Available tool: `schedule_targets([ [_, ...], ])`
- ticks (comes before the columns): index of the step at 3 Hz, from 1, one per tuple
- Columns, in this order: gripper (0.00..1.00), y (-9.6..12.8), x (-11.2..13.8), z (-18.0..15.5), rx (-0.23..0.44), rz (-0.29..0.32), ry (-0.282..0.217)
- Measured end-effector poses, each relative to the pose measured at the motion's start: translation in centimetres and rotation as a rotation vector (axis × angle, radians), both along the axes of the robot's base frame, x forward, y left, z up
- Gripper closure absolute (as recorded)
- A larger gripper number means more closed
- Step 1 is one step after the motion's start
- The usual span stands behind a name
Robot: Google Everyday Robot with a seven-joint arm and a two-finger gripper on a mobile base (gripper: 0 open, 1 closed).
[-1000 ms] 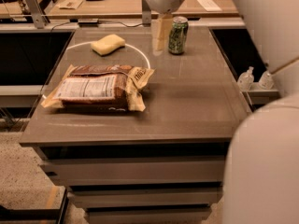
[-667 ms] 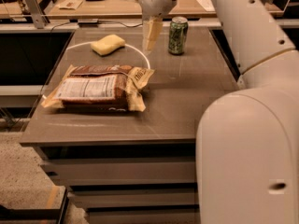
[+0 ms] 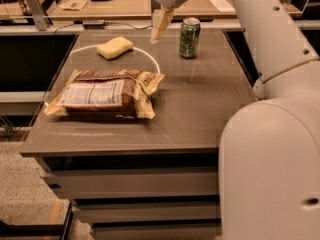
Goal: Move sponge near brown chip bag
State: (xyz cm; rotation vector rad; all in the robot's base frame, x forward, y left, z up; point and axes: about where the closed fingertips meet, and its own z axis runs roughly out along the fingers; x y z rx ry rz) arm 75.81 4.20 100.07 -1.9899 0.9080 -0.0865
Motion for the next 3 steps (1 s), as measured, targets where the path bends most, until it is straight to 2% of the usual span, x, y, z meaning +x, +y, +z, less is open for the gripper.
schedule_targets([
  [1,0.0,-2.6,0.3,2.4,-0.092,-0.106,-0.162],
  [2,0.0,-5.3,-0.5,2.4,-0.18,-0.206,-0.25],
  [3,0.0,-4.8,-2.4,-2.4,-0.255,-0.184,-0.228],
])
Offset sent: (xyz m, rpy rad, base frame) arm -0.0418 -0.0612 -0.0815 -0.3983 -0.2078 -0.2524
